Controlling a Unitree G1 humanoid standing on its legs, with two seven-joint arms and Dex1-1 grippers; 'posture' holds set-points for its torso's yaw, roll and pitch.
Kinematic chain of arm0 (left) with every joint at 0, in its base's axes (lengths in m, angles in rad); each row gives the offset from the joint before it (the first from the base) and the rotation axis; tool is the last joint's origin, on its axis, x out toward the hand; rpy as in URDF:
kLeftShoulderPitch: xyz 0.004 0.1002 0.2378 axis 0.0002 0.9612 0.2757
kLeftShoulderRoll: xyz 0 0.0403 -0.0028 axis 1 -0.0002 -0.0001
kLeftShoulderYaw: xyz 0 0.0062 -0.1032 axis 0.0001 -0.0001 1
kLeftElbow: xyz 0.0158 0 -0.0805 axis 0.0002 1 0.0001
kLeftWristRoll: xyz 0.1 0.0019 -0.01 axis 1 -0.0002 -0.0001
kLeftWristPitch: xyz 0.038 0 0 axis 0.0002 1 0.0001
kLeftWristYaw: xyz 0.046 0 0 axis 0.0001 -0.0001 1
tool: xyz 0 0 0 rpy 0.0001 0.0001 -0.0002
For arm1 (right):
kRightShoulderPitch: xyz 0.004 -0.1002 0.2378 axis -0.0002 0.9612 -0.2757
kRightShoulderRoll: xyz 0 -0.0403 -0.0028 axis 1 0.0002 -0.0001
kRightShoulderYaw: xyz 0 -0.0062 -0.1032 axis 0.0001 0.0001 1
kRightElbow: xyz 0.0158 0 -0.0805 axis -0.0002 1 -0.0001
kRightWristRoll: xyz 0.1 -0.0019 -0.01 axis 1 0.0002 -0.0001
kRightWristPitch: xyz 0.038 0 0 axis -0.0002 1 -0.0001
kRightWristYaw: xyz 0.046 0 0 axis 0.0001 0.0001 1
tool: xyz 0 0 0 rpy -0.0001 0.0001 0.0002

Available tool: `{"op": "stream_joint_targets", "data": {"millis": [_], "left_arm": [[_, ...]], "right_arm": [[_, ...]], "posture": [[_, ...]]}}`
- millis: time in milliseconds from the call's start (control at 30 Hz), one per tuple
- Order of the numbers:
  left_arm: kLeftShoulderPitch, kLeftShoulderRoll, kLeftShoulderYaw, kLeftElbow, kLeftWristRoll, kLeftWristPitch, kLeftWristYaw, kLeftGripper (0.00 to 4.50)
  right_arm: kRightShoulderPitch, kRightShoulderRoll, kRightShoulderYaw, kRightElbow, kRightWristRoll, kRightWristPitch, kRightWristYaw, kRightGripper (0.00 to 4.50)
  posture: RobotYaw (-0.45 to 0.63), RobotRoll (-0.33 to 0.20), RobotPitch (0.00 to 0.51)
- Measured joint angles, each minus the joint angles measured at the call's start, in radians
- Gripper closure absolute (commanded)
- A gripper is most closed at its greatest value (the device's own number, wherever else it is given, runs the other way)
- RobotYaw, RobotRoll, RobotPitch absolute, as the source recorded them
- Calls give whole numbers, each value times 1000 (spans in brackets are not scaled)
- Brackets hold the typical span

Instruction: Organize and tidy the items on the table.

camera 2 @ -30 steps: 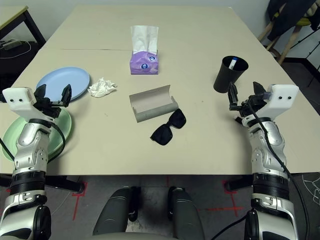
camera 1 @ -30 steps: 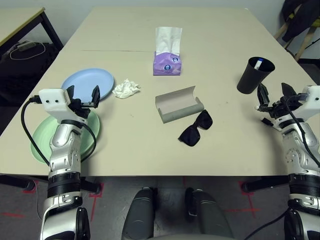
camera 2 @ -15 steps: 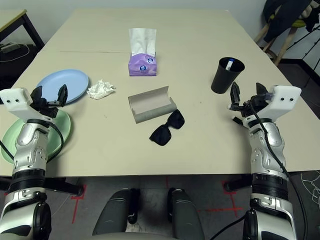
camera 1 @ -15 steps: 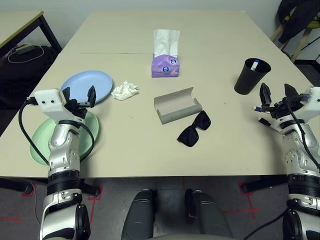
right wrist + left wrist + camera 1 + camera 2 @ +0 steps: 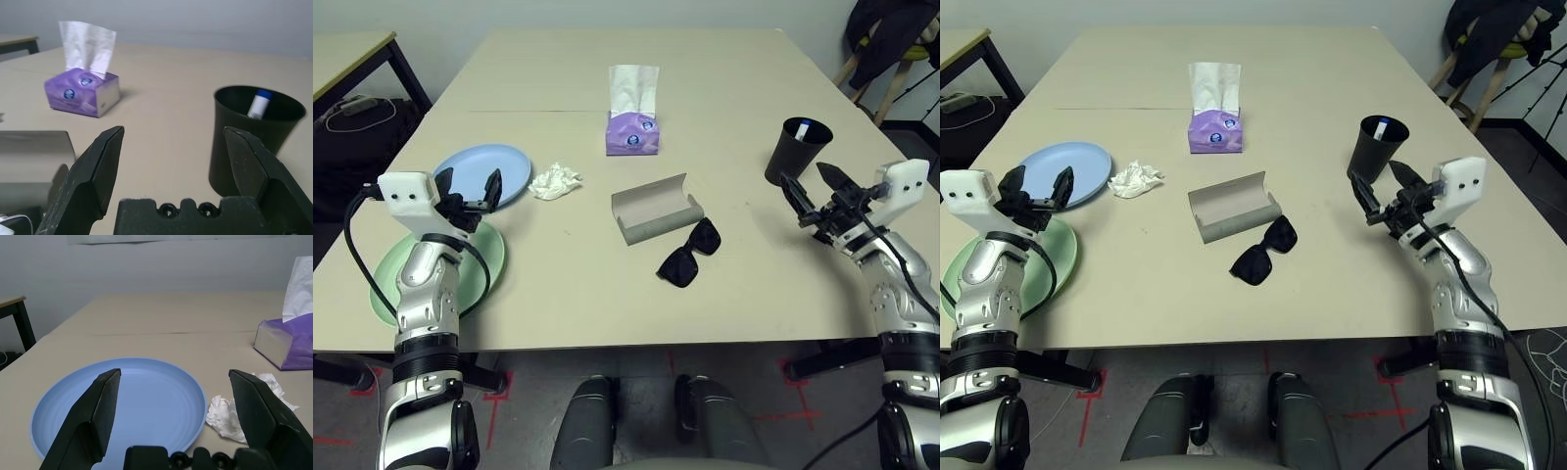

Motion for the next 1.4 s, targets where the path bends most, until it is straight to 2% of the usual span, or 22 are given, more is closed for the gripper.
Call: {"op": "stream_joint_targets", "data": {"millis": [233, 467, 633, 1033, 1200, 1400], "left_arm": [[66, -1, 0, -78, -7, 38, 1, 0], [90, -1, 0, -125, -15, 73, 7, 0], [107, -1, -1, -153, -18, 91, 6, 0], [155, -2, -5, -206, -24, 133, -5, 0], [155, 8, -3, -216, -30, 145, -22, 0], [158, 34, 4, -235, -44, 157, -39, 0]], "right_arm": [[-20, -39, 65, 7, 28, 27, 229, 31], [-68, -103, 146, 20, 57, 67, 524, 31], [-106, -127, 195, 61, 50, 80, 658, 31], [-136, -174, 270, 123, -17, 15, 848, 31], [-138, -169, 268, 123, -16, -45, 862, 31], [-121, -121, 244, 93, 8, -86, 816, 31]], "posture": [[91, 0, 89], [98, 0, 98], [107, 0, 104], [120, 0, 119], [126, 0, 112], [129, 0, 107]]}}
